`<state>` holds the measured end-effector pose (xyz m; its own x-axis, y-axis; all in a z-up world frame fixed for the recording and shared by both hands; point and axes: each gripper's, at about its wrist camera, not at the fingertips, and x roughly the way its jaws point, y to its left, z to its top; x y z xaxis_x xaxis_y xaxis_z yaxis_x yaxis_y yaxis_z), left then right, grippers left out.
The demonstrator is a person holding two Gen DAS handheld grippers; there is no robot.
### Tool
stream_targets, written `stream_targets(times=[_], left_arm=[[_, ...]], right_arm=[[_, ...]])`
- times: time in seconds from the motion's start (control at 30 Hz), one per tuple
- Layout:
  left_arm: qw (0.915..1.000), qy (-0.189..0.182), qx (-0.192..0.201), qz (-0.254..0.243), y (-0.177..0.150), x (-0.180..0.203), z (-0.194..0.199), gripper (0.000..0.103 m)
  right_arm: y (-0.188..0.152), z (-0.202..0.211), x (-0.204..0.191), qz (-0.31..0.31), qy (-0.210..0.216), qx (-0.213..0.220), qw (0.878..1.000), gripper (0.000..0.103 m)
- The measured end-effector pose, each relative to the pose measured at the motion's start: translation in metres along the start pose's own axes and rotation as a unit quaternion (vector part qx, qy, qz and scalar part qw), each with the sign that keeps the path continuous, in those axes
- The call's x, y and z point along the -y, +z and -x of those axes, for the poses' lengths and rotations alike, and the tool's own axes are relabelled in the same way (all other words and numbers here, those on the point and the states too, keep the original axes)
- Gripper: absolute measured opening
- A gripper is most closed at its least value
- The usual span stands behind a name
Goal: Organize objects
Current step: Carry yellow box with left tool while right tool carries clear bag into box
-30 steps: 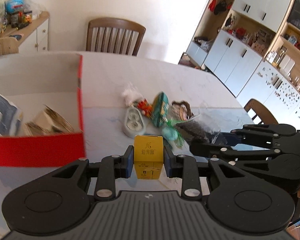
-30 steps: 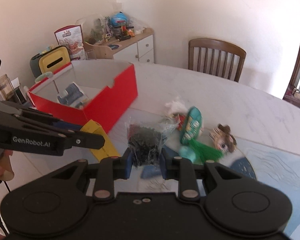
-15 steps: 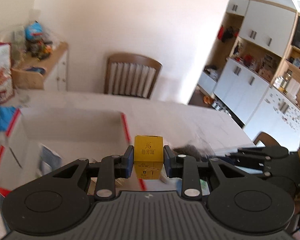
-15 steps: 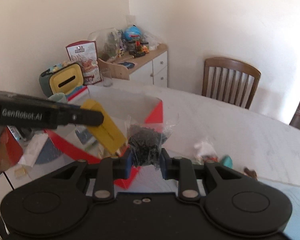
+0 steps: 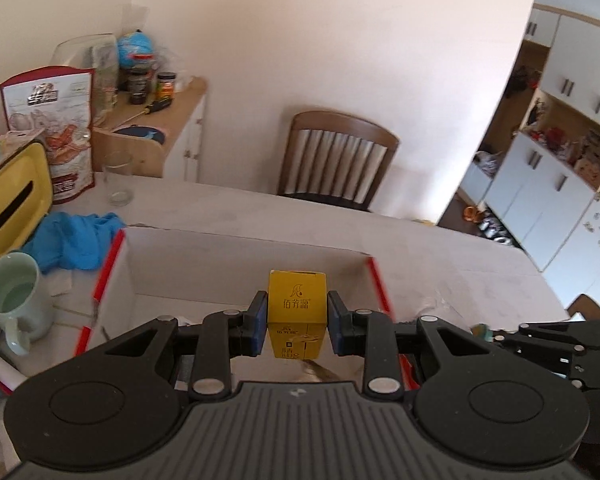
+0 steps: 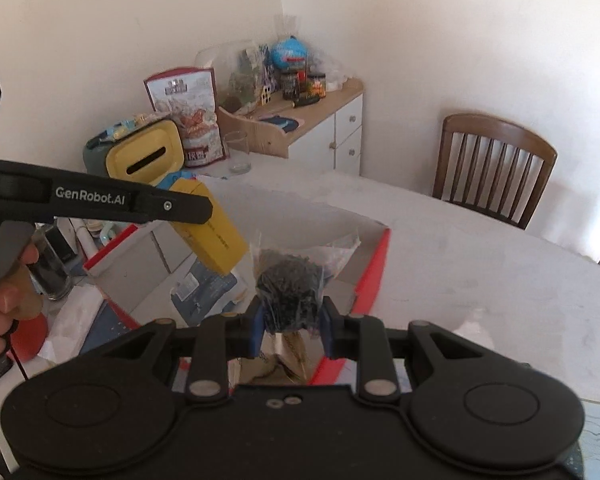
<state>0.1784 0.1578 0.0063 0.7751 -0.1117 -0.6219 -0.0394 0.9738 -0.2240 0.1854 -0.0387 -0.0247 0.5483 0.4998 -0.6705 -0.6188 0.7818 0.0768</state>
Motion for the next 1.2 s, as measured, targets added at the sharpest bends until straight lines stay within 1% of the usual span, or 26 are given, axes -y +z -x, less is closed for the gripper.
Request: stream_targets(times=[0.1, 0.3, 0.4, 0.53, 0.6, 0.7, 0.87, 1.13, 1.2], left_arm=[[0.9999, 0.012, -0.006, 0.000, 0.001, -0.009, -0.015, 0.029], [0.9990, 0.033, -0.027, -0.017, 0.001, -0.016, -0.049, 0.029], [0.9983, 0.036, -0.041, -0.018, 0.002, -0.019, -0.066, 0.029], [0.9969, 0.043, -0.057, -0.033, 0.002, -0.019, -0.084, 0.029], [0.9958, 0.045, -0.071, -0.035, 0.001, -0.019, -0.095, 0.029], [0.9942, 0.054, -0.085, -0.039, 0.001, -0.020, -0.108, 0.029], [0.9913, 0.054, -0.117, -0.025, -0.001, -0.024, -0.127, 0.029], [0.9873, 0.051, -0.148, -0.027, -0.005, -0.025, -0.140, 0.030], [0.9874, 0.047, -0.148, -0.030, -0.005, -0.025, -0.139, 0.030]], right_arm=[[0.004, -0.021, -0.005, 0.005, -0.005, -0.015, 1.000, 0.026], [0.012, -0.056, -0.010, 0.011, -0.015, -0.045, 0.999, 0.026], [0.015, -0.072, -0.014, 0.023, -0.021, -0.061, 0.998, 0.026], [0.016, -0.093, -0.017, 0.039, -0.030, -0.080, 0.996, 0.026], [0.015, -0.101, -0.019, 0.042, -0.029, -0.091, 0.995, 0.026], [0.013, -0.108, -0.022, 0.054, -0.028, -0.100, 0.993, 0.026], [0.010, -0.116, -0.028, 0.062, -0.026, -0.110, 0.992, 0.026], [0.006, -0.126, -0.029, 0.065, -0.031, -0.122, 0.990, 0.028], [0.007, -0.126, -0.028, 0.063, -0.031, -0.121, 0.990, 0.029]])
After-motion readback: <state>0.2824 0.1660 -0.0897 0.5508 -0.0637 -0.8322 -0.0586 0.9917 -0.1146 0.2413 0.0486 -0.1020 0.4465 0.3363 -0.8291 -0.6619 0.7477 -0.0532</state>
